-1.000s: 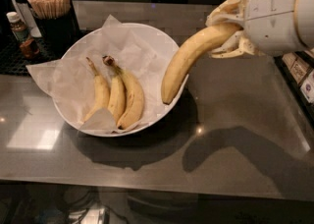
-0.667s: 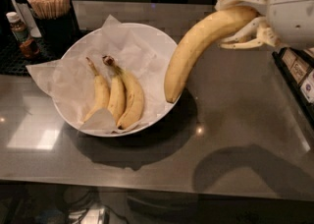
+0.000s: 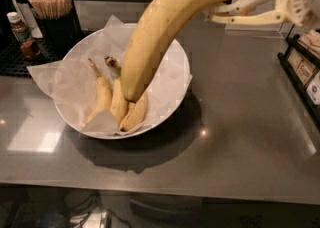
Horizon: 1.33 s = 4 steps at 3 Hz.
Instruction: Pick banana from white bowl
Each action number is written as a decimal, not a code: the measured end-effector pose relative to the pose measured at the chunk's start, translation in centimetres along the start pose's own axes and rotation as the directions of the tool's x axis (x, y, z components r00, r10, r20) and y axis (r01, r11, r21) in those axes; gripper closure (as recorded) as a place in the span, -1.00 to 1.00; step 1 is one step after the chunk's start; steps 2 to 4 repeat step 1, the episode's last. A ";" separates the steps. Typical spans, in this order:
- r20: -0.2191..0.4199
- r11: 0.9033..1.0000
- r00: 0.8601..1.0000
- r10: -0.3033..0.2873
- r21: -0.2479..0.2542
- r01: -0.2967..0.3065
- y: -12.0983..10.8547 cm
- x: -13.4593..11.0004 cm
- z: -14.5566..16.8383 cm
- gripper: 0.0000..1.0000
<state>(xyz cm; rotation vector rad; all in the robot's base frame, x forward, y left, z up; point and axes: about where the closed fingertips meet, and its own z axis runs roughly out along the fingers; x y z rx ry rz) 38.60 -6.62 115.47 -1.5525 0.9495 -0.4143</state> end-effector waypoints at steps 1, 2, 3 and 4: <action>0.000 1.000 1.000 0.000 0.000 0.000 0.0 0.0 0.0 1.00; 0.000 1.000 1.000 0.000 0.000 0.000 0.0 0.0 0.0 1.00; 0.000 1.000 1.000 0.000 0.000 0.000 0.0 0.0 0.0 1.00; 0.000 1.000 1.000 0.000 0.000 0.000 0.0 0.0 0.0 1.00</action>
Offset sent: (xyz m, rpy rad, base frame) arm 0.0000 0.0000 0.0000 0.0000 0.0000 0.0000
